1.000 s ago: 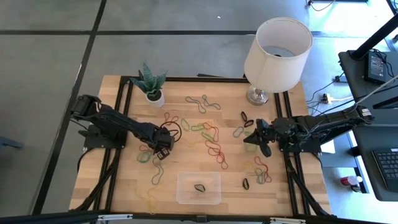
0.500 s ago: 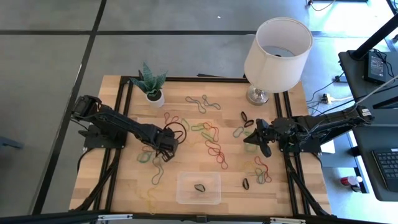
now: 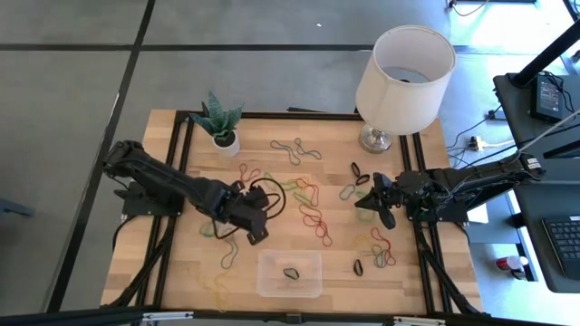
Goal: Pick and place rubber bands into bin
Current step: Put the red rubber band into the transparent bin
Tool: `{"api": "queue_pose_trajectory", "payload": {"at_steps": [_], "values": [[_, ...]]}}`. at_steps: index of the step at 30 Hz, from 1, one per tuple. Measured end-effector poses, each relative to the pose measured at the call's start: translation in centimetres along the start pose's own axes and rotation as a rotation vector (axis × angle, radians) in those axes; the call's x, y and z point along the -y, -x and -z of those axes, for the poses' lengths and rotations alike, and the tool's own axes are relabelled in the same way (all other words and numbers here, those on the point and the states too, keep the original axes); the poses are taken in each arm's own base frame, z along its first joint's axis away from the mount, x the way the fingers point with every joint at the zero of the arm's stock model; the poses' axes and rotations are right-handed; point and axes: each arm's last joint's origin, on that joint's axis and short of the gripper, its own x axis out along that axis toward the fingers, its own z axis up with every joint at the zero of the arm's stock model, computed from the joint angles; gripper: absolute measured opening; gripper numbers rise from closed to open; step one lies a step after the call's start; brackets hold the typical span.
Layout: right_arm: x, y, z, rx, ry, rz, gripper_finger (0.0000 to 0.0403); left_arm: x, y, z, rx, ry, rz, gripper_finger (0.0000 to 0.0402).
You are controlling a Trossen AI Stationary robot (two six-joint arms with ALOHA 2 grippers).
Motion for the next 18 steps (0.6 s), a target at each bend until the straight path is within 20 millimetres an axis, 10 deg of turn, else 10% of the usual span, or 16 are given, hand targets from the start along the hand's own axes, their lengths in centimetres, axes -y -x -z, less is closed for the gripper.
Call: {"api": "queue_pose_trajectory", "payload": {"at_steps": [7, 18], "values": [[0.2, 0.0, 0.4, -0.044, 0.006, 0.020, 0.0015, 5.5, 2.1, -3.0, 0.107, -0.121, 0.093, 0.0002], [0.6, 0.1, 1.3, -0.134, 0.006, 0.051, 0.0015, 13.3, -0.5, -6.0, 0.055, -0.248, 0.188, 0.0002]]}}
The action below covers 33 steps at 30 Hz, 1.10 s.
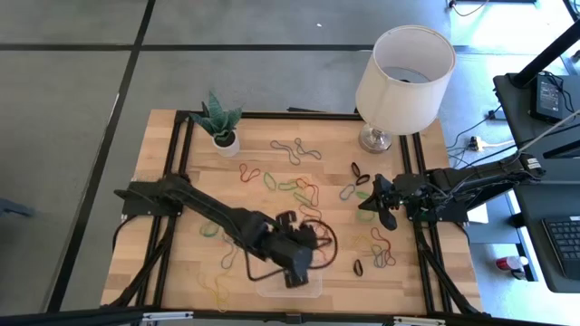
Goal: Pick and place rubber bands into bin
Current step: Put the red rubber band into the transparent bin
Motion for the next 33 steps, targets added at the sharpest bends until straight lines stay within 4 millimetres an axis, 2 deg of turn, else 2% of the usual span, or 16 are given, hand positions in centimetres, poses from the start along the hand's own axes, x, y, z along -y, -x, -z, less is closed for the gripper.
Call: {"api": "queue_pose_trajectory", "payload": {"at_steps": [6, 12, 18, 26, 29, 33], "values": [[0.1, 0.0, 0.2, -0.018, 0.000, 0.006, 0.0016, 0.9, -4.0, 2.2, -0.247, 0.088, -0.019, 0.0002], [0.0, 0.0, 0.2, -0.033, 0.020, -0.023, 0.0016, 2.0, -6.5, 5.1, -0.473, 0.137, -0.071, 0.0002], [-0.1, 0.0, 0.2, -0.035, 0.025, -0.027, 0.0016, 3.1, -9.8, 5.9, -0.469, 0.107, -0.037, 0.0002], [-0.1, 0.0, 0.2, -0.035, 0.026, -0.028, 0.0016, 2.9, -14.9, 7.8, -0.534, 0.096, -0.100, 0.0002], [-0.1, 0.0, 0.3, -0.039, 0.024, -0.036, 0.0016, 2.9, -16.0, 8.4, -0.559, 0.107, -0.111, 0.0014], [-0.2, 0.0, 0.3, -0.049, 0.025, -0.058, 0.0016, 3.0, -16.1, 8.4, -0.553, 0.139, -0.114, 0.0050]]}}
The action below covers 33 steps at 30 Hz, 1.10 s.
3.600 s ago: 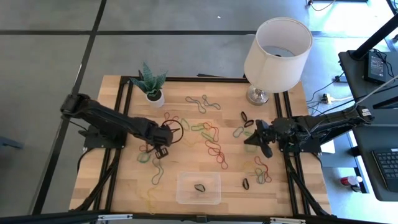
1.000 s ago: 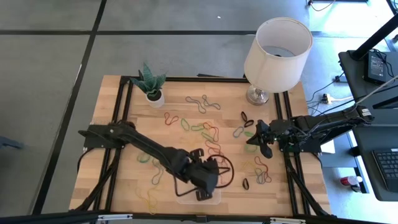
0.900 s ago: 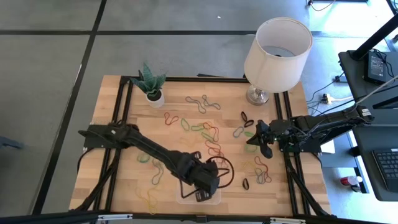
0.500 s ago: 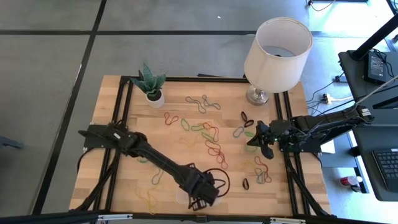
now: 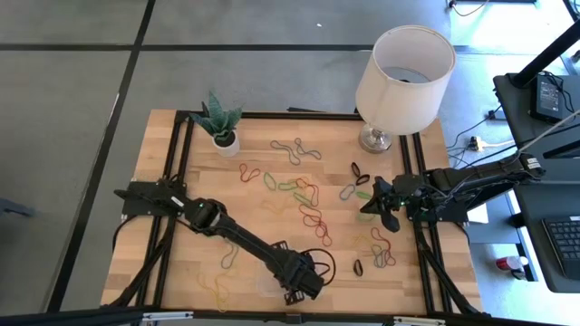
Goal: Pick and place rubber bands into bin
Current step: Put the red rubber band into the transparent bin, then put the blue rubber band into the transparent bin
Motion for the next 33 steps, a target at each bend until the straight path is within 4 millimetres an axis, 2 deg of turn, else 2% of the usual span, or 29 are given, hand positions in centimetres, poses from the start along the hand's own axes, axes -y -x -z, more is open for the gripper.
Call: {"api": "queue_pose_trajectory", "payload": {"at_steps": [3, 6, 10, 15, 22, 25, 28, 33], "values": [[0.0, 0.0, 0.0, -0.003, 0.000, -0.007, 0.0016, 0.0, 0.3, 0.0, 0.006, 0.019, 0.001, 0.0081], [0.0, 0.0, 0.0, -0.003, 0.001, -0.007, 0.0016, -0.1, 1.5, 0.1, 0.023, 0.021, 0.021, 0.0108], [0.0, 0.0, 0.0, -0.006, 0.002, -0.006, 0.0016, -0.5, 3.9, 0.1, 0.057, 0.030, 0.047, 0.0129], [0.0, 0.0, 0.1, -0.008, -0.011, -0.005, 0.0016, -1.7, 8.0, 0.1, 0.123, 0.028, 0.090, 0.0130], [0.0, 0.0, 0.0, -0.006, -0.103, -0.005, 0.0016, -3.6, 11.2, -0.6, 0.182, 0.031, 0.130, 0.0102], [0.0, 0.0, 0.0, 0.001, -0.105, -0.008, 0.0016, -4.3, 11.4, -1.3, 0.213, -0.032, 0.104, 0.0070], [-0.2, 0.0, -0.4, 0.037, -0.103, -0.018, 0.0016, -4.6, 11.4, -1.9, 0.249, -0.150, 0.079, 0.0019], [-0.2, -0.2, -0.8, 0.071, -0.103, 0.026, 0.0004, -5.4, 10.9, -1.5, 0.270, -0.346, -0.077, 0.0002]]}}
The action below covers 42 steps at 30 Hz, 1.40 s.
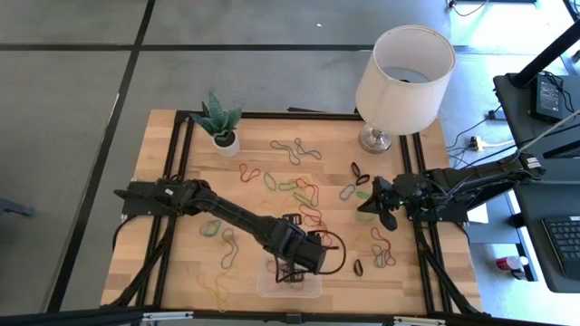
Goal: Pick and place rubber bands into bin
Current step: Put the blue rubber band into the transparent bin
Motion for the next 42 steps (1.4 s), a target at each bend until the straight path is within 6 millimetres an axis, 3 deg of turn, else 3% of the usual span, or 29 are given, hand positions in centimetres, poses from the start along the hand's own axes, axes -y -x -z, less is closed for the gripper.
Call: {"api": "queue_pose_trajectory", "payload": {"at_steps": [5, 11, 15, 23, 32, 42], "values": [[-0.5, -0.8, -1.5, 0.020, -0.016, 0.120, 0.0003, -2.4, 1.4, 2.4, 0.025, -0.073, -0.032, 0.0002], [-1.4, -3.2, -3.6, -0.054, -0.018, 0.216, 0.0002, -6.4, 1.3, 8.2, 0.207, -0.020, 0.091, 0.0002], [-1.3, -5.6, -4.7, -0.189, -0.063, 0.329, 0.0007, -8.6, 0.7, 12.4, 0.286, 0.005, 0.141, 0.0002], [0.7, -10.5, -6.1, -0.465, -0.180, 0.581, 0.0042, -12.6, 1.8, 19.1, 0.369, 0.042, 0.141, 0.0002], [3.4, -14.2, -5.3, -0.527, -0.394, 0.721, 0.0087, -14.7, 2.3, 24.8, 0.485, 0.090, 0.163, 0.0002], [3.6, -14.6, -4.9, -0.535, -0.444, 0.747, 0.0092, -15.7, 3.4, 27.7, 0.610, 0.138, 0.209, 0.0002]]}}
